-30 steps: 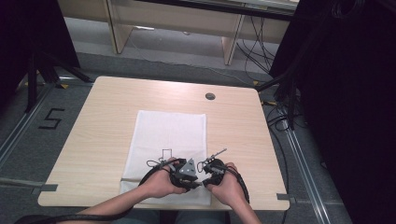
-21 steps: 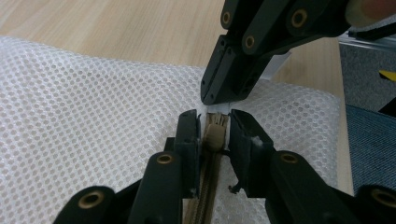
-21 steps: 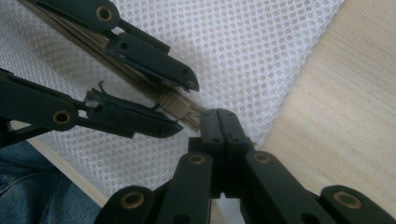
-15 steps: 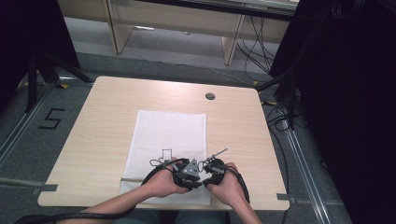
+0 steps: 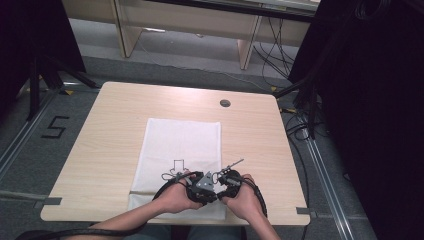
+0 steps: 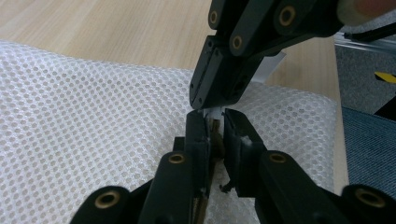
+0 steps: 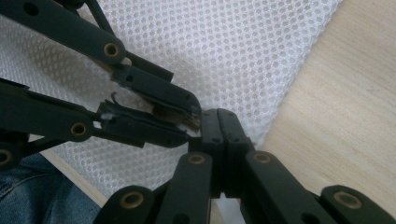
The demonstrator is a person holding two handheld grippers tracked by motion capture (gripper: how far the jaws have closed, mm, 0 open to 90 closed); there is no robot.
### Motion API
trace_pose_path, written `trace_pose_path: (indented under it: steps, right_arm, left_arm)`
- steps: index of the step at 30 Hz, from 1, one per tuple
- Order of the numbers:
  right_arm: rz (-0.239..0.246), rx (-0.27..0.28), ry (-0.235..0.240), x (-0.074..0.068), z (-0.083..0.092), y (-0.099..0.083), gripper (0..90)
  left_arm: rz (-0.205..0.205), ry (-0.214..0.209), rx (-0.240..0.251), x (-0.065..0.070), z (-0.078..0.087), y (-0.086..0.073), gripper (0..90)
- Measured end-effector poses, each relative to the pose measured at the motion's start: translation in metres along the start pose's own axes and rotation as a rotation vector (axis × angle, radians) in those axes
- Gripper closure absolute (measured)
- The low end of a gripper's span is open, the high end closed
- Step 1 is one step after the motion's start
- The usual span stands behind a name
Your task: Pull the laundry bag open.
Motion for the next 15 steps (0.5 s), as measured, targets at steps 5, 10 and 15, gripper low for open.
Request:
trace_pose_path:
  steps: [5, 10, 15]
  right_arm:
    - [-0.011, -0.003, -0.006, -0.001, 0.0004, -0.0004, 90.0]
    - [-0.024, 0.011, 0.008, -0.0002, -0.0005, -0.0001, 90.0]
    - [0.0, -0.003, -0.01, -0.0011, -0.0006, 0.0001, 90.0]
  left_arm:
    - [0.003, 0.004, -0.014, -0.0004, 0.0003, 0.0016, 81.3]
    - [0.031, 0.017, -0.02, -0.0017, 0.0024, 0.0017, 81.5]
    - [0.016, 0.024, -0.026, -0.0013, 0.0036, 0.002, 81.6]
Point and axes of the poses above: each handheld gripper's, and its own axes: z roughly backward along the jaws, y roughly out of its top, x roughly to its right, the point moved 6 cm from there along -z, roughly forward along the jaws, and after that the axes turned 15 degrees about x, right-handed, at the moved point
